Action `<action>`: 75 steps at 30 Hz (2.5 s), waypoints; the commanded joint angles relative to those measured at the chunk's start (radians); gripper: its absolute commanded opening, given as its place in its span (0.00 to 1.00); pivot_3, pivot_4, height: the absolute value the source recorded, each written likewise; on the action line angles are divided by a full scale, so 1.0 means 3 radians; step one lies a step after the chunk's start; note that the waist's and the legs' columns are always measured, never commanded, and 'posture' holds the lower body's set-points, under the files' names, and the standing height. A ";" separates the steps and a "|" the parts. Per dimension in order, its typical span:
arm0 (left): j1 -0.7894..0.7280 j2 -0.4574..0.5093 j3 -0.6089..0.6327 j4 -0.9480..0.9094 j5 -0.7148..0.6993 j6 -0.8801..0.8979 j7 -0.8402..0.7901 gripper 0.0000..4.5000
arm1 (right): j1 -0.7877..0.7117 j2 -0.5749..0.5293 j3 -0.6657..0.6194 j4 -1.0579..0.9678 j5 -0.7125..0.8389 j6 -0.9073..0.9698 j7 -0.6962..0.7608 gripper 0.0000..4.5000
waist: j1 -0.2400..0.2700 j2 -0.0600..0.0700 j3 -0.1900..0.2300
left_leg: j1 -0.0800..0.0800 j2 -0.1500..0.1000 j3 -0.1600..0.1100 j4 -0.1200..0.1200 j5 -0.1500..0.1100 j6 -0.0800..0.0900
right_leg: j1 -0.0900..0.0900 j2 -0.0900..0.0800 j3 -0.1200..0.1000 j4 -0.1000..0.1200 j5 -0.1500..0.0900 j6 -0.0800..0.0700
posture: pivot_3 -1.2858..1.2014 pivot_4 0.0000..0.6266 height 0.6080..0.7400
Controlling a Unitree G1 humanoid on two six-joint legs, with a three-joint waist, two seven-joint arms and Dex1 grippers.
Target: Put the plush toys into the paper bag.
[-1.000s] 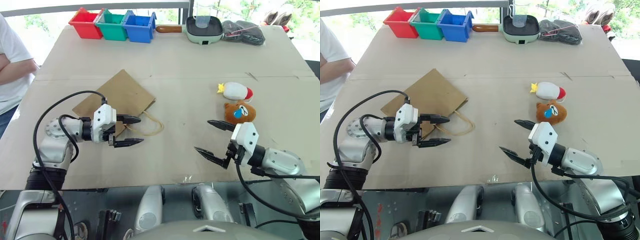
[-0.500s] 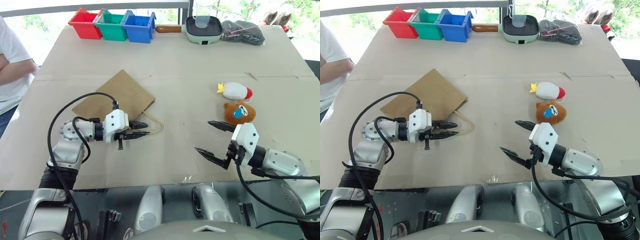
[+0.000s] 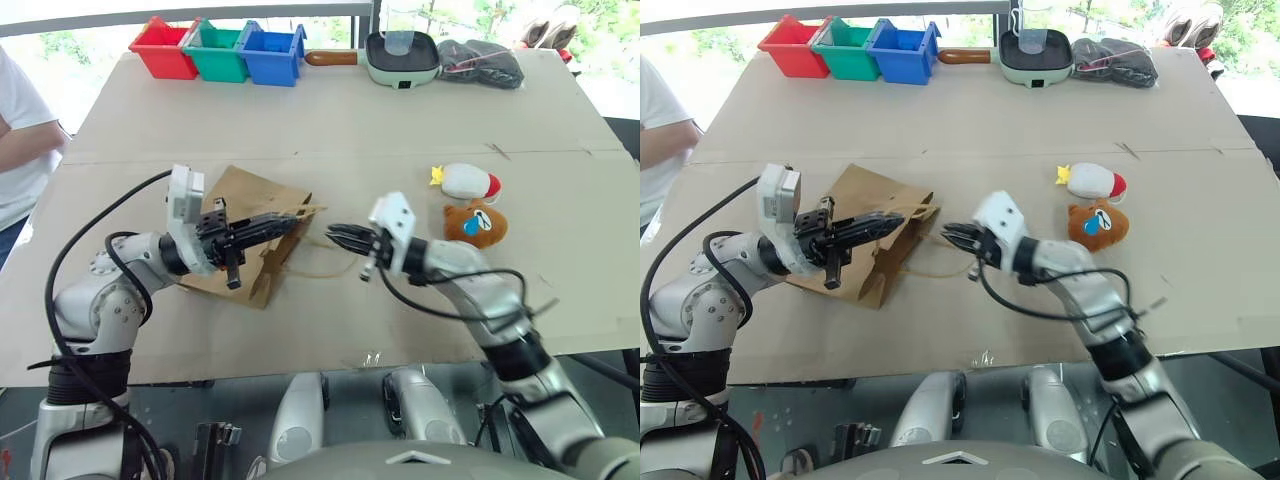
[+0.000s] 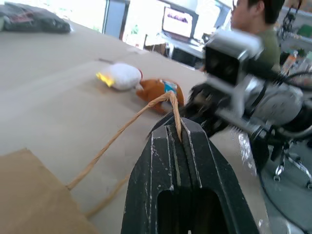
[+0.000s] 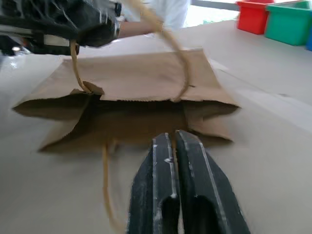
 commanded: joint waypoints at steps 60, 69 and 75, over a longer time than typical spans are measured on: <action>-0.0328 -0.0849 0.0249 -0.0289 0.0116 -0.0861 0.1219 0.00 | -0.0086 0.0208 -0.0376 0.0222 -0.0706 -0.0215 -0.0403 0.26 | 0.0029 0.0014 0.0001 | 0.0006 -0.0007 -0.0024 -0.0012 0.0005 -0.0009 | 0.0017 -0.0006 -0.0022 -0.0008 -0.0001 -0.0006 | 0.52 0.24 1.00; -0.0519 -0.1077 0.0073 -0.0037 0.0125 -0.0958 0.1048 0.00 | 0.0863 -0.0961 -0.1218 -0.2421 0.0088 0.1456 -0.0330 0.99 | 0.0017 0.0013 0.0002 | 0.0007 -0.0006 -0.0023 -0.0014 0.0004 -0.0009 | 0.0016 -0.0002 -0.0021 -0.0009 -0.0003 -0.0005 | 0.52 0.24 1.00; -0.0740 -0.1228 -0.0066 0.0274 0.0185 -0.1060 0.0799 0.00 | 0.0845 -0.1593 -0.1201 -0.1582 -0.0502 0.2024 -0.0849 0.99 | 0.0007 0.0006 0.0001 | 0.0010 -0.0006 -0.0016 -0.0010 0.0005 -0.0009 | 0.0018 0.0000 -0.0014 -0.0013 -0.0003 -0.0004 | 0.52 0.24 1.00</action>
